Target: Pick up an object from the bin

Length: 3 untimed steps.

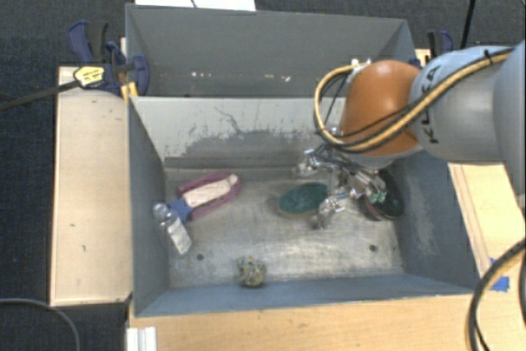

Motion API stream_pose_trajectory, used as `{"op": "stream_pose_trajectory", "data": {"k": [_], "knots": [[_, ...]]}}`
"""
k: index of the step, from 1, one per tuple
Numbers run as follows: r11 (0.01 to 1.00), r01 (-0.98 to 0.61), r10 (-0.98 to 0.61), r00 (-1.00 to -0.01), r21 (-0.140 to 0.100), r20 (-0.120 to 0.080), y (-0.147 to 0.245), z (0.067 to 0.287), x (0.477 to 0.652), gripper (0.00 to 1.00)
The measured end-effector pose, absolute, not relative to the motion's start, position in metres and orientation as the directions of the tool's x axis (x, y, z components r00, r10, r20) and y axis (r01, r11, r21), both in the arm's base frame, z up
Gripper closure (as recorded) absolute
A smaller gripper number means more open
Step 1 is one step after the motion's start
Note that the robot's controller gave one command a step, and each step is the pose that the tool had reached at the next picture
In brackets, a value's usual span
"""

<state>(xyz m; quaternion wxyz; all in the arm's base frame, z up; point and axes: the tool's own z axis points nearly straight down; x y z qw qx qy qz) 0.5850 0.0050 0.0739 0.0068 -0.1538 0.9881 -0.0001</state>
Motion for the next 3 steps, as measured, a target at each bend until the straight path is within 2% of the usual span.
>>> {"op": "stream_pose_trajectory", "data": {"k": [1,2,3], "knots": [[0.954,-0.301,-0.301,-0.953,-0.004,-0.018,0.004,0.076,0.587,1.00],[0.946,-0.323,-0.323,-0.946,-0.003,-0.011,0.017,0.183,0.585,1.00],[0.951,-0.309,-0.309,-0.951,-0.002,-0.008,0.011,0.227,0.580,1.00]]}}
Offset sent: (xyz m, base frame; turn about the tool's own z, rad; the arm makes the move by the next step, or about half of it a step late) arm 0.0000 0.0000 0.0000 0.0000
